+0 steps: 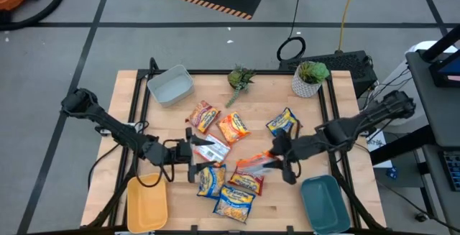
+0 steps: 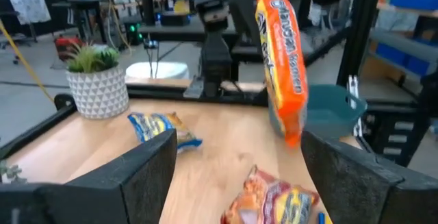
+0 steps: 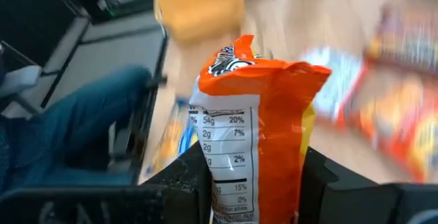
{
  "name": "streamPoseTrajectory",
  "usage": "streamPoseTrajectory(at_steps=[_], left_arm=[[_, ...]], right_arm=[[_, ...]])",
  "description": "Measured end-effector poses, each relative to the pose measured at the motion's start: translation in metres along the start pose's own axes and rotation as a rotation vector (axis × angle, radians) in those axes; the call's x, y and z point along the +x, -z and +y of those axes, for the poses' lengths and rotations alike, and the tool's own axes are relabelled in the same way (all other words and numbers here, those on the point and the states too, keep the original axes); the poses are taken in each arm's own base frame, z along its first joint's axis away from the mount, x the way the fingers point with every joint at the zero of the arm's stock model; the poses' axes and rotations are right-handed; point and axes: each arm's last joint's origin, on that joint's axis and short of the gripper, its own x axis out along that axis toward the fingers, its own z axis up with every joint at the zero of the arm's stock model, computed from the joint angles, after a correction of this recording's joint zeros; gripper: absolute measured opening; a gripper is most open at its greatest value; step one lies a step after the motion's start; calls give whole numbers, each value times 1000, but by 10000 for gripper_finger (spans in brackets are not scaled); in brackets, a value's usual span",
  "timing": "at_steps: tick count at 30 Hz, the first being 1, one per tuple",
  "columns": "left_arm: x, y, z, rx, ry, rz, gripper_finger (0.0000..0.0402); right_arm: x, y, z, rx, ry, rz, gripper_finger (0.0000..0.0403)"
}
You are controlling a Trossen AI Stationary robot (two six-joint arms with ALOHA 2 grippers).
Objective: Sort Maruchan noodles
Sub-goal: Put the right orange noodle pack into the blue bin
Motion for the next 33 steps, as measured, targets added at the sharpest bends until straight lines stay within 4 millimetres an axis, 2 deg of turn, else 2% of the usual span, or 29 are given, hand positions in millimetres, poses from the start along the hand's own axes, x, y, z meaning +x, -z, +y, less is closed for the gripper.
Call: streamPoseTrajectory(at_steps=[4, 9, 15, 18, 26, 33], left_arm=[[1, 2, 0, -2, -1, 11, 317], [2, 2, 2, -30, -8, 14, 317], [2, 2, 2, -52, -8, 15, 317], [1, 2, 1, -51, -6, 16, 317], [1, 3, 1, -48, -6, 19, 317], [1, 3, 1, -41, -6, 21, 317]], right_arm=[[-15, 11, 8, 146, 45, 186, 115], [-28, 24, 22, 315, -15, 420, 116], [-41, 46, 34, 402, -60, 713, 116], [-46, 53, 37, 376, -44, 763, 116], [-46, 72, 38, 86, -55, 777, 113], [-39, 91, 30, 70, -27, 887, 116]])
